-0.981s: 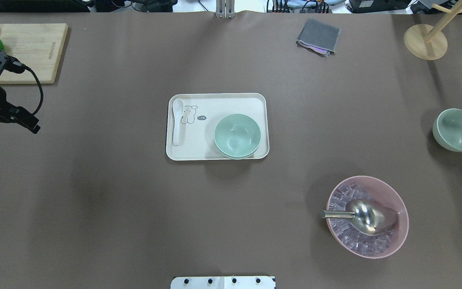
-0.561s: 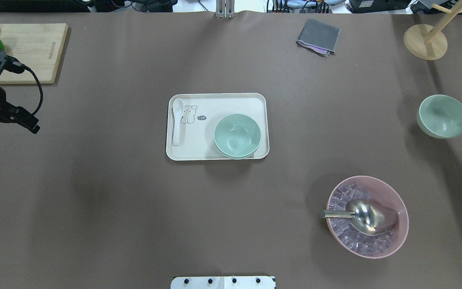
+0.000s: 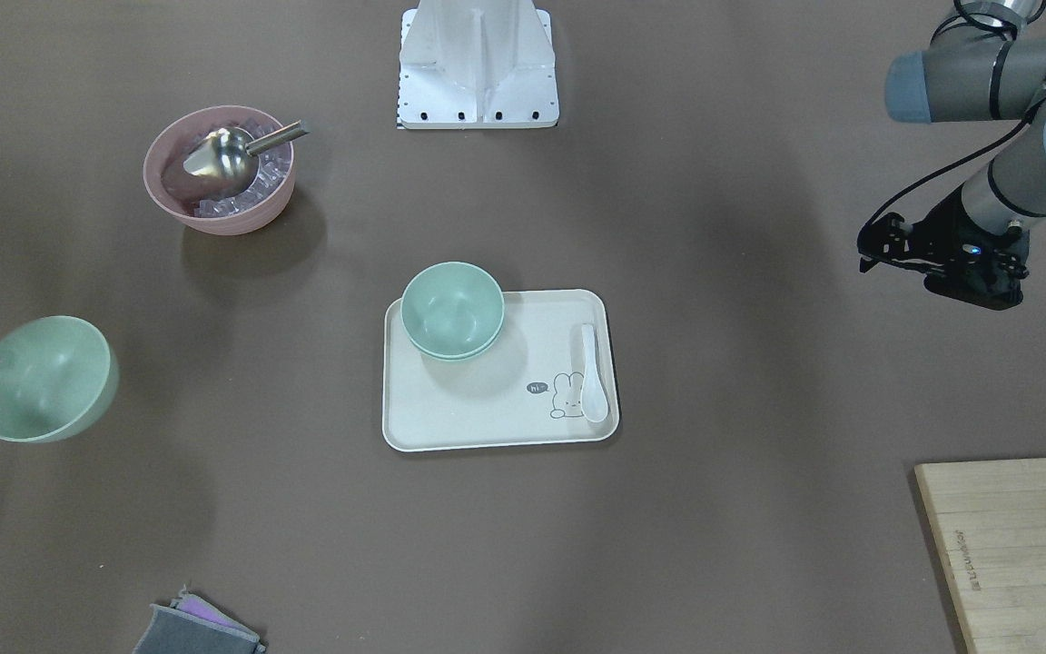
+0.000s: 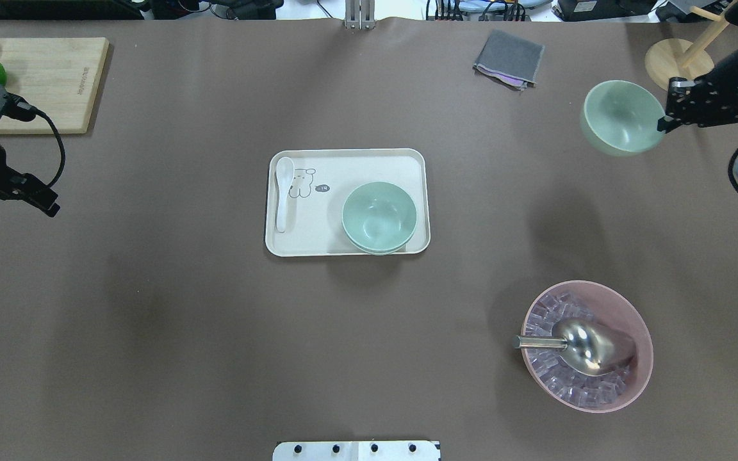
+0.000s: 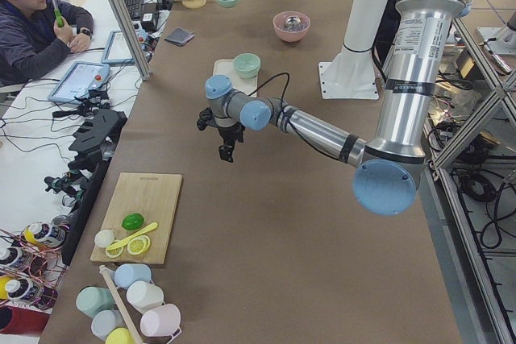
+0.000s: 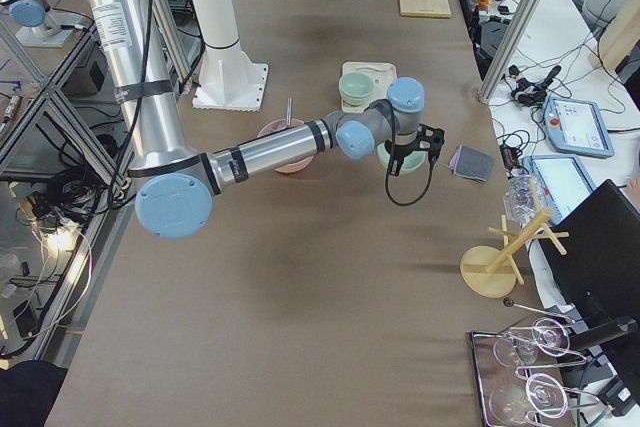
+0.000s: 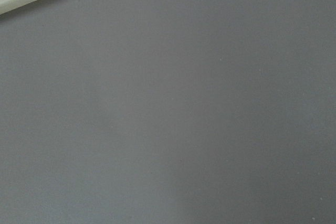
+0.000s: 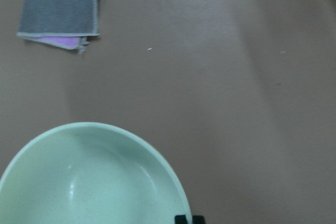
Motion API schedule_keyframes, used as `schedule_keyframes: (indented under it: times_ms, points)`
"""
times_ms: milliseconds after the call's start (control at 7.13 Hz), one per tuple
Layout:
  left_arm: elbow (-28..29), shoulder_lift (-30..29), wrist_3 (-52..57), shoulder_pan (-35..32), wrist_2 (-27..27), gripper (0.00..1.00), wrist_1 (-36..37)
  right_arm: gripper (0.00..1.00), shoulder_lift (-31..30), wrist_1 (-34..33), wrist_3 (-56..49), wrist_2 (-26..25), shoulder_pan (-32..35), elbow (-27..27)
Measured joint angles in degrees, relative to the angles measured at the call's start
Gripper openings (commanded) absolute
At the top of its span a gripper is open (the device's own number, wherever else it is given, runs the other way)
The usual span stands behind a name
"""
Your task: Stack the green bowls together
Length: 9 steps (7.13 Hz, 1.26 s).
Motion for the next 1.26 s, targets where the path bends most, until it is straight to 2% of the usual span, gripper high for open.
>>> schedule_keyframes:
  times_ms: [280,561,841,1262]
  points:
    - [0.3,0.91,2.37,-3.7,-0.54,0.98,0.53,0.0,8.31,-2.1,14.51,-3.92,-8.19,0.99]
    - [3.7,2.07,12.47,-12.45,-5.9,0.98,2.76,0.0,13.38,-2.65,24.54,-10.14,-15.95,1.0]
    - [6.78,3.37,21.7,-19.11,-7.97,0.98,5.09,0.0,17.46,-7.13,28.59,-15.6,-22.08,0.92]
    - [7.34,5.57,24.54,-21.04,-8.13,0.98,5.65,0.0,21.75,-11.71,33.93,-22.34,-30.63,0.94]
